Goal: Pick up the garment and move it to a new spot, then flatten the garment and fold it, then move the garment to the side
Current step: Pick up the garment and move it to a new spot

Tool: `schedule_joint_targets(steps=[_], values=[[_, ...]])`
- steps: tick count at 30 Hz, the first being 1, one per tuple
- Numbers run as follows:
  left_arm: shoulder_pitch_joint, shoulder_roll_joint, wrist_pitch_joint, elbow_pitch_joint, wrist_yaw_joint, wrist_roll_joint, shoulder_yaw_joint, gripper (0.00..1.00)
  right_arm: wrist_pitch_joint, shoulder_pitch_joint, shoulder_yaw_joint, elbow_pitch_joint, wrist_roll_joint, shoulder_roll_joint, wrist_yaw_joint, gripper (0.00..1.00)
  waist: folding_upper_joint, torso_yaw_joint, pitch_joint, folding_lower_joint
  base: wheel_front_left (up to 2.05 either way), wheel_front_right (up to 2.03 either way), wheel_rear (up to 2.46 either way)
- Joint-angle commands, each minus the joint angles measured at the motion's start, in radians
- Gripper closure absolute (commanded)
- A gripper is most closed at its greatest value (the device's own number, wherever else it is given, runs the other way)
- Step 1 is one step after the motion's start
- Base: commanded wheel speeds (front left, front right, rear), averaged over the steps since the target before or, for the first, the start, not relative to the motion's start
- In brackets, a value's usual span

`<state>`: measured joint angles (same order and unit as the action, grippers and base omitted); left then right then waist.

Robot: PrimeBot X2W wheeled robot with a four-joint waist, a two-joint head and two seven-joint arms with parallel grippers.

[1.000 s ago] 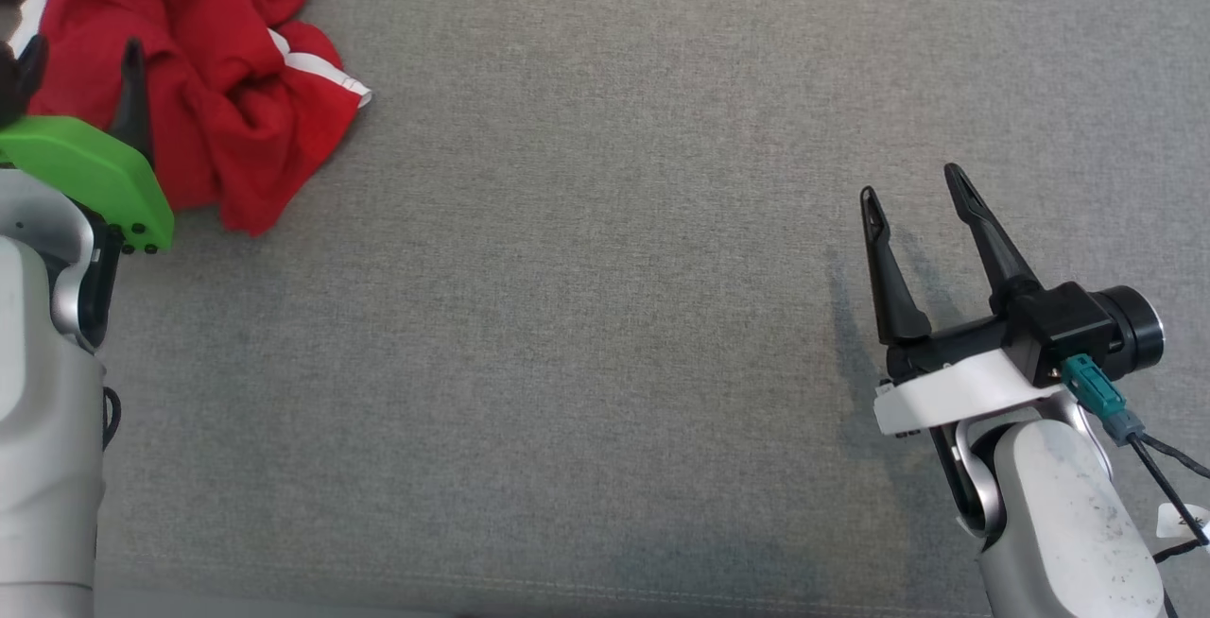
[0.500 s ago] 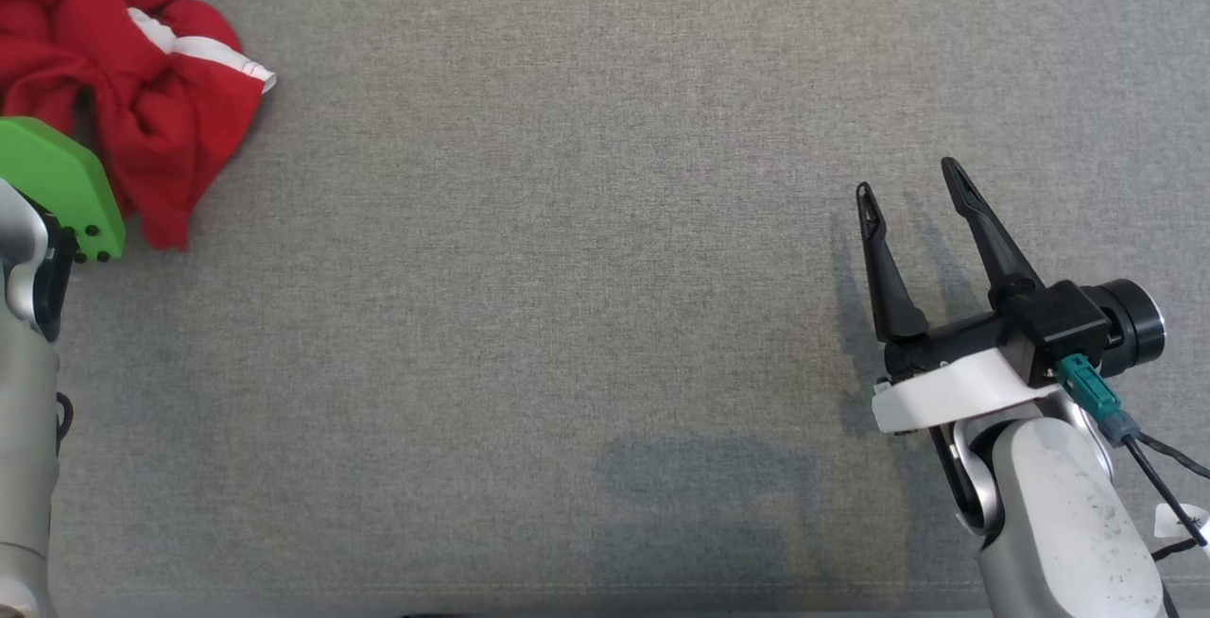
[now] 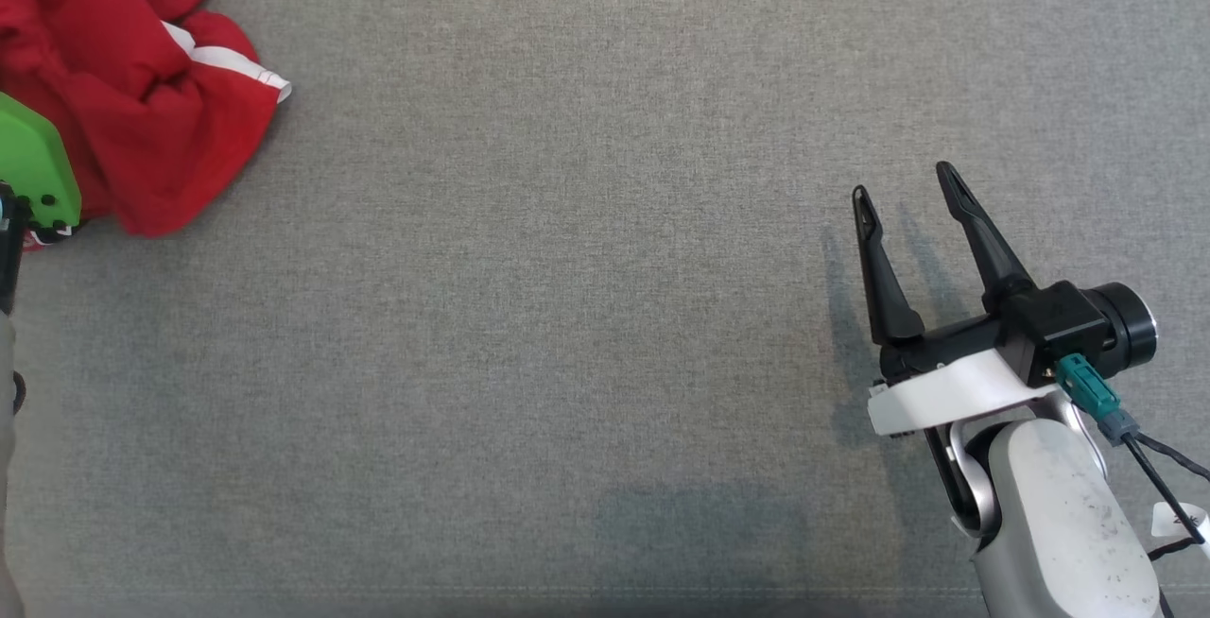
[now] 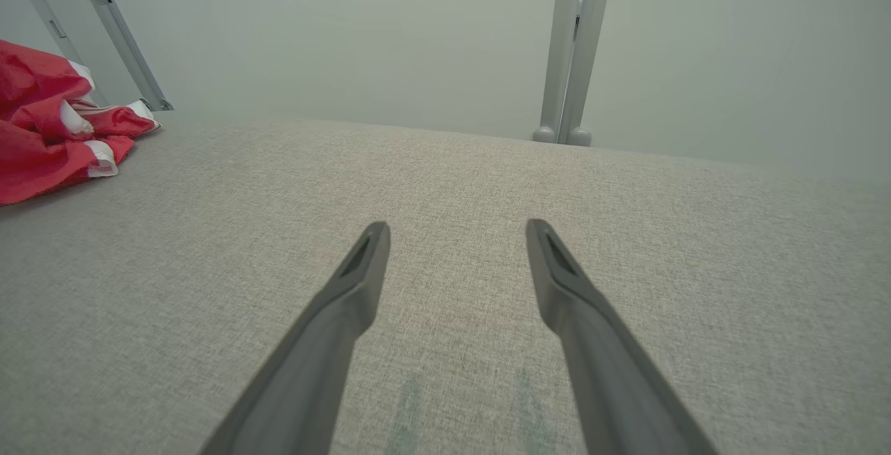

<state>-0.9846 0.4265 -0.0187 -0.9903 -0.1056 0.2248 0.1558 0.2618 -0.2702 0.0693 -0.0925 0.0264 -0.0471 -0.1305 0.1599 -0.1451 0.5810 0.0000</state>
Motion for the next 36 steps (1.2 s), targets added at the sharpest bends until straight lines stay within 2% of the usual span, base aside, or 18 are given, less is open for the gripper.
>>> schedule_joint_targets(steps=[1, 11, 24, 30, 36], values=[[-0.022, 0.016, 0.011, -0.001, -0.003, -0.015, 0.010, 1.00, 0.003, 0.001, 0.002, -0.006, -0.010, -0.003, 0.000, 0.00, 0.0000, -0.003, -0.028, 0.0000, 0.00, 0.00, 0.00], [-0.091, 0.055, 0.012, 0.056, -0.018, -0.054, 0.094, 1.00, 0.003, 0.034, 0.006, -0.027, -0.071, -0.003, 0.000, 0.00, 0.0000, 0.016, -0.142, 0.0000, 0.00, 0.00, 0.00], [-0.155, 0.036, -0.041, 0.256, -0.025, -0.014, 0.279, 1.00, 0.003, 0.092, -0.015, -0.046, -0.128, -0.003, 0.000, 0.00, 0.0000, 0.098, -0.286, 0.0000, 0.00, 0.00, 0.00], [-0.152, 0.005, -0.052, 0.358, -0.025, 0.039, 0.347, 1.00, 0.002, 0.106, -0.030, -0.042, -0.137, -0.003, 0.000, 0.00, 0.0000, 0.143, -0.307, 0.0000, 0.00, 0.00, 0.00], [-0.080, -0.073, -0.039, 0.444, -0.025, 0.090, 0.415, 1.00, 0.002, 0.111, -0.051, -0.028, -0.140, -0.003, 0.000, 0.00, 0.0000, 0.200, -0.305, 0.0000, 0.00, 0.00, 0.00]])
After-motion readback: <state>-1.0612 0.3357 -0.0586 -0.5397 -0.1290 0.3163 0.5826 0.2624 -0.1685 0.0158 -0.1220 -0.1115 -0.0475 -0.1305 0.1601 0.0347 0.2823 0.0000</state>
